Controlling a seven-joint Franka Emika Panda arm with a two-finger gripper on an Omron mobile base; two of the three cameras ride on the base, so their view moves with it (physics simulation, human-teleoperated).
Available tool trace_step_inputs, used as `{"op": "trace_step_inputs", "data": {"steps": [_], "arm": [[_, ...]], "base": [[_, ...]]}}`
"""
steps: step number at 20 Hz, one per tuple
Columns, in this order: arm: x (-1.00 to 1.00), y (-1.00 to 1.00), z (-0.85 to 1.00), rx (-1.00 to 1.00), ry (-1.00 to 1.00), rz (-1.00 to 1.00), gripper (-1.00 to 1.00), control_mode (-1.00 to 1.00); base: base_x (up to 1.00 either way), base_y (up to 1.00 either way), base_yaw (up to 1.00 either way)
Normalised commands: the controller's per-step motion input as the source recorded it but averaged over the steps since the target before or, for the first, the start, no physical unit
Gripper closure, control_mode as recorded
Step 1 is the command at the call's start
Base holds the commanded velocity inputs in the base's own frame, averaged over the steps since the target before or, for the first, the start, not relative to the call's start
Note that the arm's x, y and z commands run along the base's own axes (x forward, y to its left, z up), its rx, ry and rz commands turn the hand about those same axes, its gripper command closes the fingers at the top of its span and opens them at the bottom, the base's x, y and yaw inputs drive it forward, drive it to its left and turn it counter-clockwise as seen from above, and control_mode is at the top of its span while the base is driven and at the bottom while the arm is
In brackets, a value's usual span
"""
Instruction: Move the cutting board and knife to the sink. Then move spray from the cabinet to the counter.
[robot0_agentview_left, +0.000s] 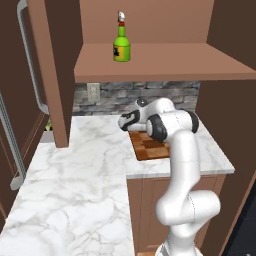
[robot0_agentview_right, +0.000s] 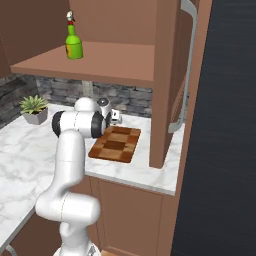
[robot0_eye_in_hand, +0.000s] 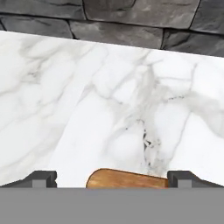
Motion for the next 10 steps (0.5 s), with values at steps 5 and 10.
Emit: {"op": "trace_step_inputs", "data": {"steps": [5,10], "arm": [[0.39,0.04,-0.21,0.00,0.01,0.00,-1.00,-1.00],[0.40,0.04,-0.27,0.00,0.03,0.00,-1.00,-1.00]], "base": [[0.00,0.00,0.00],[0.00,0.00,0.00]]}}
